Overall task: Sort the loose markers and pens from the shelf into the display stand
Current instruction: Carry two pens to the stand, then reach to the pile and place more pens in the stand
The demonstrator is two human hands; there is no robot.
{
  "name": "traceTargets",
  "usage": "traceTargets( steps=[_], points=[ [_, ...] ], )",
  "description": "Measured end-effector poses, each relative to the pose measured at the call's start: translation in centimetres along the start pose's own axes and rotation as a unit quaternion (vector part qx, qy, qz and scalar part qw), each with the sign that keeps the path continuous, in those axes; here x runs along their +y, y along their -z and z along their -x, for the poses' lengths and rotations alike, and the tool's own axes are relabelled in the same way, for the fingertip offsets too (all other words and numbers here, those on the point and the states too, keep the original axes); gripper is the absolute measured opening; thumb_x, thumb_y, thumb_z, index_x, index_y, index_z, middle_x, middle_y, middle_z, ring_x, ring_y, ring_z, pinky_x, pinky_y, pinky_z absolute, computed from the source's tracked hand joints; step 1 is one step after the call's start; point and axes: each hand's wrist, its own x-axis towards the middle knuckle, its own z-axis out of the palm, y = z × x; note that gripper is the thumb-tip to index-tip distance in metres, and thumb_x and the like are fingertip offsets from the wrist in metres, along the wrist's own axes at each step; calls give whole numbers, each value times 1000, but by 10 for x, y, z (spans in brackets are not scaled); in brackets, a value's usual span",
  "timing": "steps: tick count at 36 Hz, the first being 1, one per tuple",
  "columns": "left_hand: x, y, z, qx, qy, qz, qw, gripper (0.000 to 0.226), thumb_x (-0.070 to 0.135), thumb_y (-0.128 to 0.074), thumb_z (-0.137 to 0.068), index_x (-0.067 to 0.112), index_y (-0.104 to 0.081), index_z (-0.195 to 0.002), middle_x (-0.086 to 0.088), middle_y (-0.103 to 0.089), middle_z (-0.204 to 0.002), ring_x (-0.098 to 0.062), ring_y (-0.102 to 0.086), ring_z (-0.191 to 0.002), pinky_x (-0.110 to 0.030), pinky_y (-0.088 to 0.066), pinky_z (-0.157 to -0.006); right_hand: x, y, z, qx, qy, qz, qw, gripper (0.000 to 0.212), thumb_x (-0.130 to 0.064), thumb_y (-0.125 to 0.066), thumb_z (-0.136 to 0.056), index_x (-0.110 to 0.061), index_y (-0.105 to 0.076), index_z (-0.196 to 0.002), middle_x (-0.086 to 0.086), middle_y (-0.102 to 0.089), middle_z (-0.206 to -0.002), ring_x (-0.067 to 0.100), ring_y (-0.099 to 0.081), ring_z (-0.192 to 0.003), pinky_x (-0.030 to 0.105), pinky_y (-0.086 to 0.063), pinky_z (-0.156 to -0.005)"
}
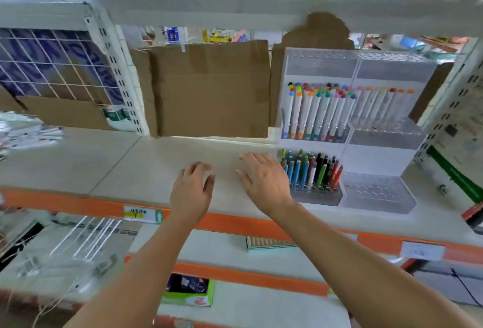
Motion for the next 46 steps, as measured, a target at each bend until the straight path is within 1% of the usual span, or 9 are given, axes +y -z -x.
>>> traceTargets(
  steps=[6,13,17,18,21,24,33,40,46],
  points=[
    [-37,39,26,-11,93,-57,994,33,25,-46,-98,10,-55,-126,-9,-51,-135,-30,-41,-123,-40,-33,-100,-28,-23,-2,-154,7,23,988,48,-42,-36,-99,-19,-35,-142,-1,-36,-149,20,-31,-136,33,-22,-110],
    [-79,81,57,-22,158,-103,982,44,35,-36,-100,11,-47,-135,-8,-45,-142,-25,-35,-134,-38,-22,-112,-66,-42,-12,-242,20,21,970,60,-48,-29,-100,-21,-15,-151,0,-17,-158,21,-17,-143,34,-12,-115],
    [-102,109,70,-37,186,-113,975,78,68,-14,-90,14,-47,-136,-7,-42,-145,-24,-31,-137,-37,-23,-110,-98,-53,-24,-258,41,17,965,61,-48,-29,-99,-21,-13,-151,2,-16,-158,23,-17,-143,36,-12,-116],
    [-108,116,73,-37,194,-118,973,81,71,-13,-88,16,-46,-137,-6,-40,-147,-23,-30,-138,-36,-23,-110,-107,-55,-28,-262,48,17,964,61,-48,-28,-99,-21,-13,-151,2,-15,-158,23,-16,-143,36,-12,-116],
    [-126,138,80,-30,216,-123,968,55,51,-30,-99,18,-40,-142,-3,-31,-153,-20,-25,-141,-35,-22,-111,-136,-65,-37,-276,67,21,959,61,-48,-29,-100,-21,-11,-151,2,-14,-158,23,-16,-143,38,-11,-116],
    [-140,162,86,-36,226,-152,961,48,40,-30,-102,16,-39,-142,-3,-28,-154,-20,-24,-141,-32,-21,-110,-167,-79,-47,-295,85,28,951,63,-50,-27,-99,-22,-8,-152,2,-10,-159,23,-12,-144,39,-9,-116],
    [-225,224,107,-51,284,-168,943,56,50,-24,-100,21,-27,-148,-2,-20,-157,-19,-14,-145,-35,-11,-118,-270,-116,-72,-296,129,28,946,61,-51,-23,-100,-22,-7,-152,1,-10,-159,23,-12,-145,40,-9,-116],
    [-275,255,118,-50,302,-192,933,56,50,-24,-100,22,-27,-148,-1,-24,-156,-19,-19,-143,-35,-13,-115,-329,-147,-90,-308,144,22,940,62,-51,-23,-100,-23,-6,-152,0,-10,-159,23,-14,-144,41,-11,-117],
    [-318,266,110,-55,333,-167,926,57,51,-24,-99,23,-25,-148,0,-20,-157,-21,-16,-144,-41,-13,-118,-364,-181,-115,-330,159,23,930,61,-50,-22,-100,-22,-5,-152,1,-12,-159,23,-16,-144,41,-13,-116]
  ],
)
